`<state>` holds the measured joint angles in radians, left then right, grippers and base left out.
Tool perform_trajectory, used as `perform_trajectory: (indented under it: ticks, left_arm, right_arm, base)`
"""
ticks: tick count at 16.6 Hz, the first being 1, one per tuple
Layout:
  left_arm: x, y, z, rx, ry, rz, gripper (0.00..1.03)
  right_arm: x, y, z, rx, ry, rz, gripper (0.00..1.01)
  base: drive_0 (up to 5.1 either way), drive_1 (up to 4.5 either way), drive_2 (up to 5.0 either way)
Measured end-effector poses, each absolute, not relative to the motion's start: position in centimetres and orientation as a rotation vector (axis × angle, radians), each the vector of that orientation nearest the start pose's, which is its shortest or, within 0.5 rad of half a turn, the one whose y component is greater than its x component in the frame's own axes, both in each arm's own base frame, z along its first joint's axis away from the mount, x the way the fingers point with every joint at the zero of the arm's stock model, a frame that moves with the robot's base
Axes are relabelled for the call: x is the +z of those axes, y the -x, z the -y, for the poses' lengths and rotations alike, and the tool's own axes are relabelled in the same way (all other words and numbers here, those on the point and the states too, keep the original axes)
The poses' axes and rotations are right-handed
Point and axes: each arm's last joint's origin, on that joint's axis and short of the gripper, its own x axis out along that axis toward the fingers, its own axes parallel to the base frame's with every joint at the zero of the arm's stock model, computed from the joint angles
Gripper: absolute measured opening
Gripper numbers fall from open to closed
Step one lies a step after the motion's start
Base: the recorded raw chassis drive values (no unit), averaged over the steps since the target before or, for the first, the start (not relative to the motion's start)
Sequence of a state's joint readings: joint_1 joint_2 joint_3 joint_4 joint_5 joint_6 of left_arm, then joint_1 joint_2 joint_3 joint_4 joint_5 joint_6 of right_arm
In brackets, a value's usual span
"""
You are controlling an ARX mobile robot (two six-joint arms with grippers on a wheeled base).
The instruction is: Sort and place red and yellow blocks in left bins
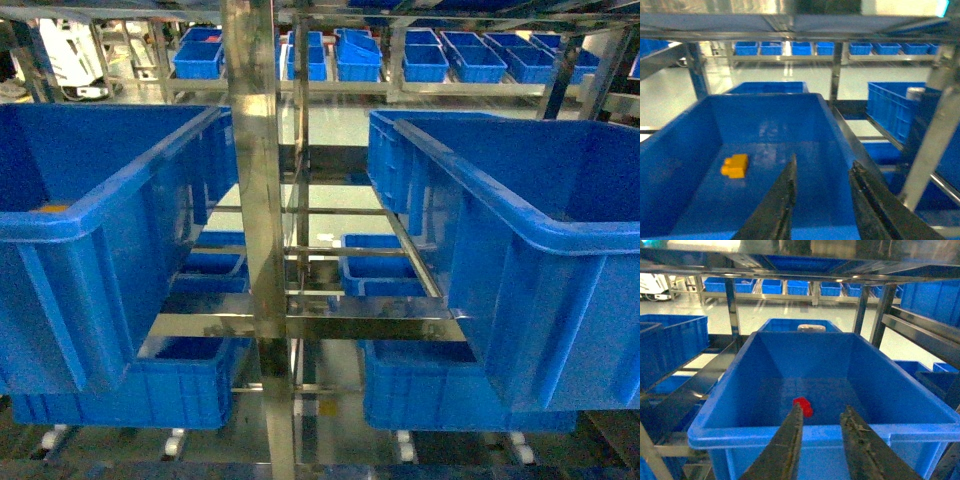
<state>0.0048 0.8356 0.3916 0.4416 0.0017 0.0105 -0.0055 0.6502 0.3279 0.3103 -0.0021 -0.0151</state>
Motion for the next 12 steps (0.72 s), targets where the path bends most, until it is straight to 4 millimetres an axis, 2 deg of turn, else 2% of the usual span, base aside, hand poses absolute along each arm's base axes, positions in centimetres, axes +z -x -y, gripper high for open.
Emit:
perform_trajectory:
  ticks: [1,3,4,6,8,12]
  left_arm:
    - [24.4,-18.4,0.0,-0.001,-0.008,-0.006,0.28]
    - [22.8,-17.3,0.1,-0.003,-0.007,-0.004,0.06]
    - [22.2,-16.6,0.0,0.002,-0.004,0.002,0.02]
    - [20.6,-15.5,0.0,0.003,-0.004,-0.01,0.02]
    - [18.7,-13.5,0.0,0.002,-0.004,-0.008,0.02]
    - [17.8,-12.3,0.0,0.002,-0.004,-0.004,0.02]
  right_arm:
    - [23.9,-15.7,0.1,-0.003,0.015,-0.012,0.22]
    - [22.7,-14.8,0.0,-0.001,0.017,0.006,0.01]
    - [21.9,-14.4,0.0,-0.001,0.012,0.001,0.02]
    - [20.6,-13.7,0.0,0.0,0.012,-0.005,0.02]
    - [18.6,-12.3,0.0,0.0,0.011,-0.004,0.02]
    - [17.7,-11.5,0.0,0.0,0.012,0.001,0.02]
  base:
    - [0.0,0.0,0.0]
    - [0.0,0.0,0.0]
    - [0.0,0.0,0.0]
    - [0.0,0.0,0.0]
    - [0.0,0.0,0.0]
    - [0.0,0.0,0.0]
